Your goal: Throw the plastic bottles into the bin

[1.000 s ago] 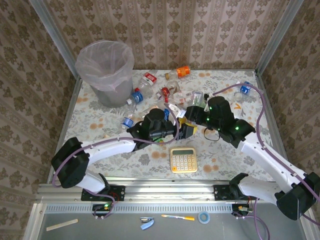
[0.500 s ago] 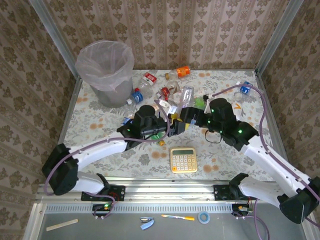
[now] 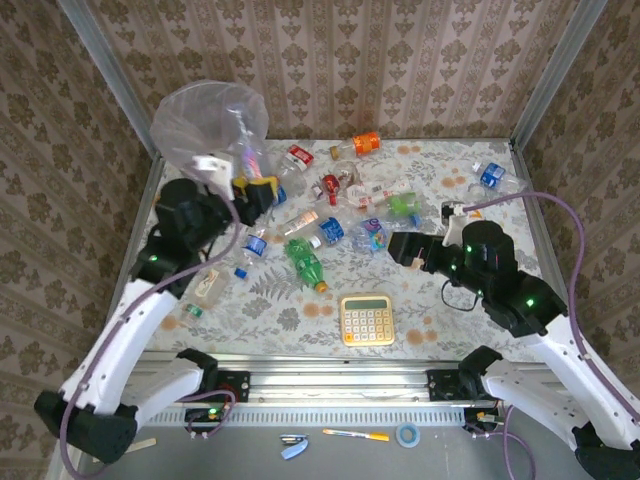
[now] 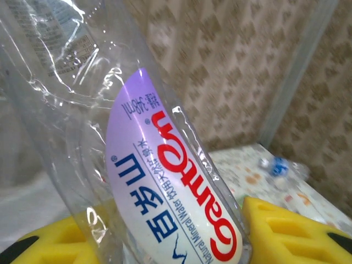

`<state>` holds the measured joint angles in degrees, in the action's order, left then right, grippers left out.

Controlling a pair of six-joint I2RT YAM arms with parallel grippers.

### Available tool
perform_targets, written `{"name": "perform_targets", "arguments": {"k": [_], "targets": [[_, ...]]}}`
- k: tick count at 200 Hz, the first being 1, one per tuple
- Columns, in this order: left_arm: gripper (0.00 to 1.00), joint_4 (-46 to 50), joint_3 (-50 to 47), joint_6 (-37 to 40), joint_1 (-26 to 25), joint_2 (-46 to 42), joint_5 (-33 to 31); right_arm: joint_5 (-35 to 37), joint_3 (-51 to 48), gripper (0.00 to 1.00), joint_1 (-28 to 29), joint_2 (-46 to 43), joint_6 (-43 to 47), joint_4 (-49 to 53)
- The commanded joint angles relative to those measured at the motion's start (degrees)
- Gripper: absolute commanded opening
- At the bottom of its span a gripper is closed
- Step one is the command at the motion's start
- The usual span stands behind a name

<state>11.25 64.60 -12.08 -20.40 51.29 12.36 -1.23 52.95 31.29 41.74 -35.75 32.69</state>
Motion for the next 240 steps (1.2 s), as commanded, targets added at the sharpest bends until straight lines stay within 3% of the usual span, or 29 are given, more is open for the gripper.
{"name": "perform_targets", "arguments": {"k": [1,59,103,126,142,148,152,180,240], "targets": [[0.38,6.2,2.3,2.4,3.5,-0.7,0.5,1.7,-0.9,1.00,-0.1,-0.3,1.0,2.3],[0.40,4.5,4.9,-0.3,11.8,3.9,5.6,1.6,-0.5,1.00,-0.1,0.2,1.5,3.1],[0.43,1.7,15.6,-1.8,18.0,18.6,10.9,2.4,-0.4,1.00,-0.1,0.3,2.1,4.5],[0.57,6.1,26.9,-1.8,20.7,30.9,12.3,2.6,-0.1,1.00,-0.1,0.9,2.4,4.8],[0.83,7.3,30.7,-4.6,21.9,35.6,14.2,2.7,0.2,1.00,-0.1,1.4,2.6,5.3],[0.97,7.2,31.3,-5.2,21.8,35.7,14.7,2.9,0.4,1.00,-0.2,1.4,2.7,5.7],[1.00,7.1,31.4,-5.3,21.7,35.4,14.7,3.0,0.4,1.00,-0.2,1.4,2.9,5.9],[1.00,8.0,32.9,-5.0,22.2,31.4,12.2,4.4,0.4,1.00,-0.2,1.2,3.6,7.1],[1.00,14.9,34.0,-2.8,22.5,21.3,13.1,7.2,-0.6,1.00,-1.8,2.9,2.0,9.6]]}}
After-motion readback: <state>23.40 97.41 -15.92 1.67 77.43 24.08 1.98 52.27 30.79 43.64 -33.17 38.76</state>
